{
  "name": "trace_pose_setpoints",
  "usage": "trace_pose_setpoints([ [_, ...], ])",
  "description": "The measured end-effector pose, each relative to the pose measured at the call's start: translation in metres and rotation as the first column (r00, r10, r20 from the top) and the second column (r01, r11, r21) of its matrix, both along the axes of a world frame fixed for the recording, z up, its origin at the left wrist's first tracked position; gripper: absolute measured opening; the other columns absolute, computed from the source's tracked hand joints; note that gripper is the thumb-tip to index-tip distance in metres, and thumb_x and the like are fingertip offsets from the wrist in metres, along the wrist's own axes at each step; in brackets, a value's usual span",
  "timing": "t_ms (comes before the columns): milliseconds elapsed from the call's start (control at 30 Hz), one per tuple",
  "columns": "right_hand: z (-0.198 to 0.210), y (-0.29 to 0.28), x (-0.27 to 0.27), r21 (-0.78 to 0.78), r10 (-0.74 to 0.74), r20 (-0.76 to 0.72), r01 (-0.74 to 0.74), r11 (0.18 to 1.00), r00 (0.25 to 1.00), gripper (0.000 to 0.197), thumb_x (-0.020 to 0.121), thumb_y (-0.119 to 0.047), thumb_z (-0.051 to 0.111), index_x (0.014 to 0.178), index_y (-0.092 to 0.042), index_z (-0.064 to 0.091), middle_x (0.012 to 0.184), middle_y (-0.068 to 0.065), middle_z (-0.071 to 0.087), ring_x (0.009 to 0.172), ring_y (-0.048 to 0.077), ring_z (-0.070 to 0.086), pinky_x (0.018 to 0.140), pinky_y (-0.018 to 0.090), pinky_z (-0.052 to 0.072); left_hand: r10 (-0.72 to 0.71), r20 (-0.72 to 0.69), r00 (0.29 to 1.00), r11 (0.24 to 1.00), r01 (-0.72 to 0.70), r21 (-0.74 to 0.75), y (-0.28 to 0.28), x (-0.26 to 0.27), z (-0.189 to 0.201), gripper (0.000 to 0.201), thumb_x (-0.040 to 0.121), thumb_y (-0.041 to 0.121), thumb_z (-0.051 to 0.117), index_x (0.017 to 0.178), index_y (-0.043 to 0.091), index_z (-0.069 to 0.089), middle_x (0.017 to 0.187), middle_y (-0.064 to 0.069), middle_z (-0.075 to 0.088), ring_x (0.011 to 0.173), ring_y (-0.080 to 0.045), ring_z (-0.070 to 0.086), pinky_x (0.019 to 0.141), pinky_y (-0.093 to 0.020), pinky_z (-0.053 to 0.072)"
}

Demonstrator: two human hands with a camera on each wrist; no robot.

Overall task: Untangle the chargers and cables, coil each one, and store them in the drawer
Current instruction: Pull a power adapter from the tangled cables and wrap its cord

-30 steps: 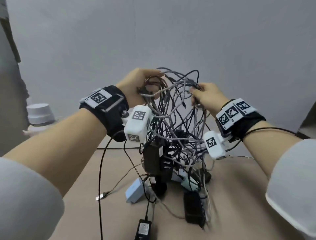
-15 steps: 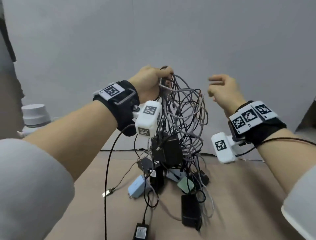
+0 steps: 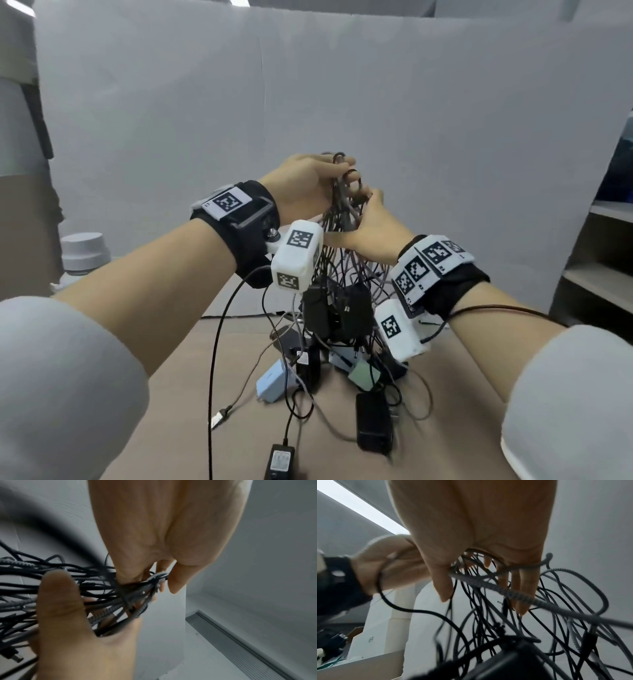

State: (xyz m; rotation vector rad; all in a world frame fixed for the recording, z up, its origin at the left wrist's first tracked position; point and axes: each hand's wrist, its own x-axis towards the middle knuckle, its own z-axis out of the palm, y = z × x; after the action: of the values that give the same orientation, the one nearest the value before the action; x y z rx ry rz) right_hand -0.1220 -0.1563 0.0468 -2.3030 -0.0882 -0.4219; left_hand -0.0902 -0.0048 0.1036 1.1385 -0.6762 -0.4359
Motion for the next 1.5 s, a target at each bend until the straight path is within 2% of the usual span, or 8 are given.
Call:
trace_pose_setpoints([
  [200,0.003,-0.015,0.007,-0.016,0.003,0.069,-0.001,1.0,0.998,0.01,0.084,-0.011,0.064,0.089,-0.018,0.059,0.079,0.003,0.067,0.074,0.025,0.069,0.061,0.037,0.053,0.112,0.104,0.988,0.984,-0.125,0.125,0.01,0.0,0.003,0.007,0.101,-0.001,0.051,0.106,0.003,0.055,0.109,-0.016,0.061,0.098,-0.037,0.071,0.073,-0.041,0.061],
  [533,0.022,-0.036,-0.003,0.366,0.004,0.089,-0.037,0.93,0.996,0.027,0.095,0.01,0.042,0.083,-0.005,0.06,0.076,0.011,0.067,0.066,0.023,0.069,0.046,0.034,0.058,0.156,0.113,0.981,0.923,-0.186,0.336,0.024,0.02,-0.021,0.013,0.1,0.021,0.06,0.093,0.01,0.058,0.074,-0.002,0.057,0.066,-0.016,0.057,0.06,-0.027,0.054],
  [833,0.017,-0.061,-0.006,0.497,-0.078,0.073,0.032,0.867,0.994,0.011,0.091,0.013,0.058,0.096,0.004,0.06,0.078,0.018,0.066,0.054,0.024,0.069,0.053,0.04,0.061,0.169,0.496,0.852,0.389,-0.52,0.76,0.063,0.044,-0.057,0.026,0.096,0.017,0.06,0.072,0.011,0.054,0.06,-0.002,0.044,0.051,-0.017,0.047,0.057,-0.03,0.053],
  [1067,0.022,-0.05,-0.002,0.515,-0.008,0.04,-0.013,0.857,0.999,0.002,0.096,0.007,0.057,0.098,0.006,0.058,0.083,0.021,0.063,0.061,0.029,0.07,0.059,0.042,0.063,0.013,0.73,0.683,0.186,-0.719,0.67,0.046,0.036,-0.069,0.028,0.097,0.035,0.063,0.118,0.015,0.061,0.128,-0.009,0.049,0.091,-0.02,0.062,0.076,-0.03,0.058],
  [1133,0.024,-0.048,-0.002,0.525,-0.014,0.015,0.004,0.851,1.0,0.004,0.096,0.008,0.056,0.094,0.006,0.057,0.085,0.023,0.062,0.06,0.03,0.07,0.058,0.043,0.063,0.059,0.878,0.474,0.24,-0.861,0.449,0.03,0.024,-0.059,0.027,0.097,0.027,0.062,0.121,0.015,0.062,0.136,-0.013,0.043,0.106,-0.026,0.057,0.096,-0.034,0.048],
  [1267,0.028,-0.048,-0.001,0.509,-0.069,-0.044,0.082,0.857,0.997,0.009,0.097,0.006,0.056,0.088,0.004,0.055,0.087,0.025,0.063,0.053,0.028,0.07,0.039,0.026,0.05,0.321,0.928,0.187,0.541,-0.841,-0.018,-0.003,-0.024,-0.034,0.017,0.087,0.003,0.054,0.096,0.011,0.066,0.099,-0.004,0.064,0.086,-0.018,0.057,0.076,-0.026,0.046],
  [1367,0.031,-0.046,-0.001,0.486,-0.074,-0.073,0.1,0.868,0.995,0.003,0.097,0.007,0.054,0.095,0.005,0.056,0.069,0.02,0.064,0.04,0.023,0.063,0.043,0.027,0.05,0.181,0.961,0.208,0.676,-0.736,0.032,-0.022,-0.045,-0.033,0.019,0.085,0.006,0.052,0.091,0.01,0.07,0.088,-0.003,0.068,0.08,-0.018,0.058,0.071,-0.027,0.046],
  [1500,0.036,-0.041,-0.004,0.47,-0.046,-0.088,0.083,0.879,0.995,0.006,0.097,0.002,0.058,0.099,0.008,0.058,0.081,0.02,0.072,0.048,0.025,0.065,0.046,0.031,0.057,-0.154,0.885,0.438,0.503,-0.736,0.452,-0.037,-0.026,-0.052,0.022,0.094,0.014,0.053,0.099,0.004,0.072,0.099,-0.002,0.07,0.093,-0.023,0.062,0.083,-0.03,0.049],
])
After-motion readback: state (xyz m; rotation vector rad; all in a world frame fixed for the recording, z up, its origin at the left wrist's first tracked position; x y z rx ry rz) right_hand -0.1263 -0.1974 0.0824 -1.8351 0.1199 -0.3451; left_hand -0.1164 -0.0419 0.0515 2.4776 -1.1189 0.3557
